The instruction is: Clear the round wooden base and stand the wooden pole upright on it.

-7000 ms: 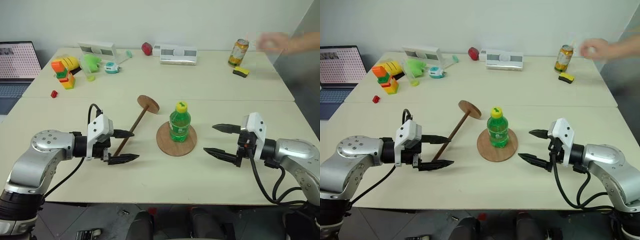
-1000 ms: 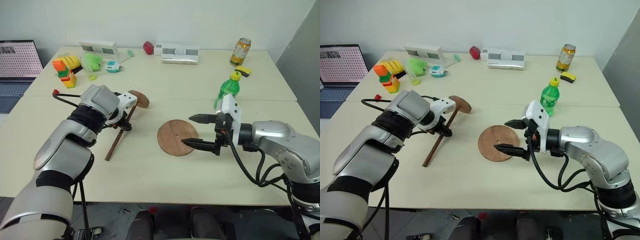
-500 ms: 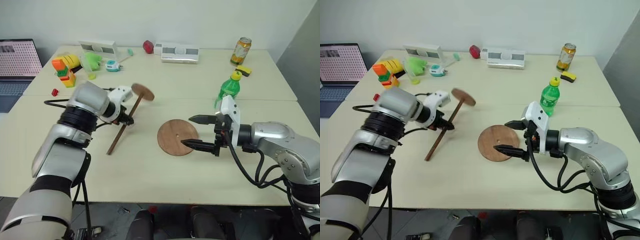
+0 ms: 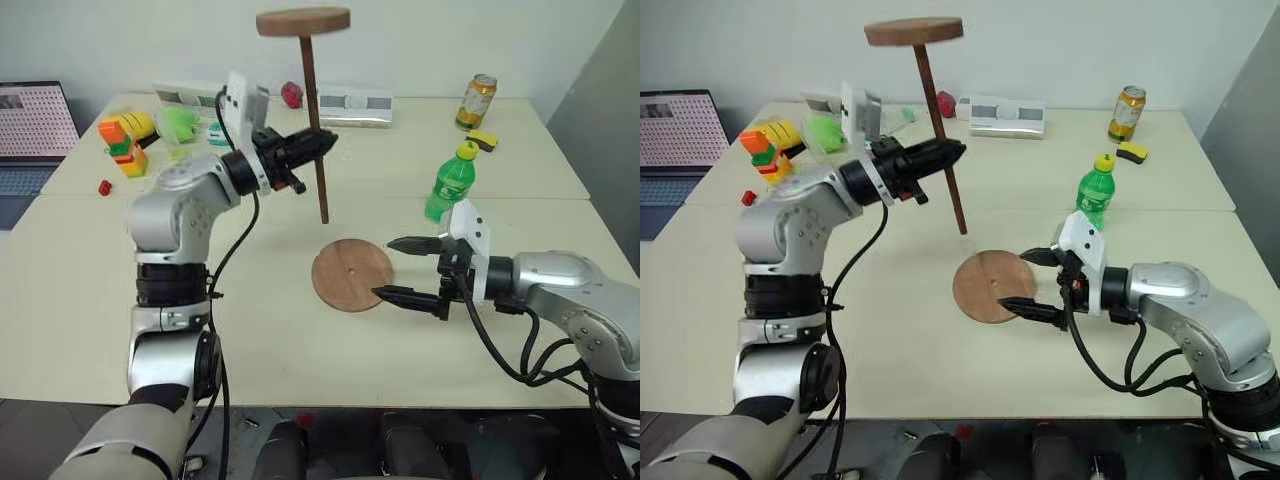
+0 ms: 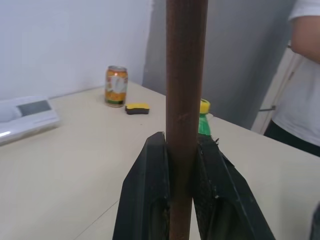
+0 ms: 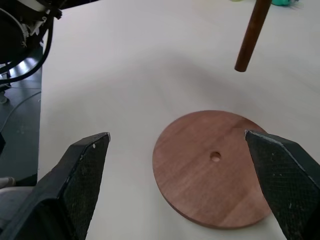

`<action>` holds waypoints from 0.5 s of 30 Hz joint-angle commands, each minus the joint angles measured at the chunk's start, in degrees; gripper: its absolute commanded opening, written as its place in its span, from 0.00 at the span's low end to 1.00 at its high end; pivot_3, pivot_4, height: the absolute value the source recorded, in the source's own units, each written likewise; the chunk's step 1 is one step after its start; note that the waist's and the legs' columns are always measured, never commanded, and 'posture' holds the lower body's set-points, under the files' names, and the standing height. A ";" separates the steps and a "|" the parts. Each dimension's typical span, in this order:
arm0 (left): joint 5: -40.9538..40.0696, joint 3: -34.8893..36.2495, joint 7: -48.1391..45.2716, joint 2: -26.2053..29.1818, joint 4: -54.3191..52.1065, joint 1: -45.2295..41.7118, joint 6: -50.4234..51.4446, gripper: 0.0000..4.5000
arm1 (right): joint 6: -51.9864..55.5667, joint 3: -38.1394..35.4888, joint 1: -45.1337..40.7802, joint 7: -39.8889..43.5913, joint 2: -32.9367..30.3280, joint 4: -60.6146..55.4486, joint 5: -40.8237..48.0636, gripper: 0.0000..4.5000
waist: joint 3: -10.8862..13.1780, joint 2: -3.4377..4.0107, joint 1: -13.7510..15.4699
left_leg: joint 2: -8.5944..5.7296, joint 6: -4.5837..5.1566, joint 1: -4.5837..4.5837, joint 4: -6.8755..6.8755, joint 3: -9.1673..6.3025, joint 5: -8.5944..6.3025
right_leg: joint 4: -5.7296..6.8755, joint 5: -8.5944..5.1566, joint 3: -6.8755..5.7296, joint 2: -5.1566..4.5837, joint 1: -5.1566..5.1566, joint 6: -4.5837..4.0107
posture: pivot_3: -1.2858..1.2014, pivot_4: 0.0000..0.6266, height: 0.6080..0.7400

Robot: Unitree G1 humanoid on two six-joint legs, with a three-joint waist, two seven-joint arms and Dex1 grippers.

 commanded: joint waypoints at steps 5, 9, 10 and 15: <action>0.12 -7.35 -3.62 -3.33 -3.95 6.01 -10.37 0.06 | -0.76 -0.47 4.99 -1.45 -4.88 -1.64 -4.99 1.00 | 0.00 -0.01 0.26 | -0.03 0.03 0.00 0.04 0.00 -0.01 | 0.00 0.00 0.01 -0.01 0.04 0.00 | 0.52 0.24 1.00; 1.53 -9.65 -4.23 -3.55 -2.28 7.16 -13.91 0.06 | -0.45 -0.58 5.36 -2.14 -4.84 -1.59 -5.76 1.00 | 0.00 -0.01 0.16 | -0.02 0.04 0.06 0.04 0.01 -0.02 | 0.00 0.00 0.02 0.02 0.09 0.00 | 0.52 0.24 1.00; 1.52 -9.91 -4.16 -3.51 -1.98 7.22 -14.08 0.06 | -0.39 -0.61 5.30 -2.12 -4.73 -1.58 -5.79 1.00 | 0.00 -0.01 0.13 | -0.02 0.04 0.08 0.03 0.01 -0.02 | 0.00 0.00 0.02 0.02 0.11 0.00 | 0.52 0.24 1.00; 1.96 -10.98 -3.89 -3.07 -0.52 7.73 -14.96 0.06 | -0.06 -0.40 5.17 -2.36 -4.40 -1.64 -5.97 1.00 | 0.00 -0.01 0.18 | -0.02 0.04 0.08 0.03 -0.01 -0.02 | -0.02 0.00 0.00 0.02 0.14 0.00 | 0.52 0.24 1.00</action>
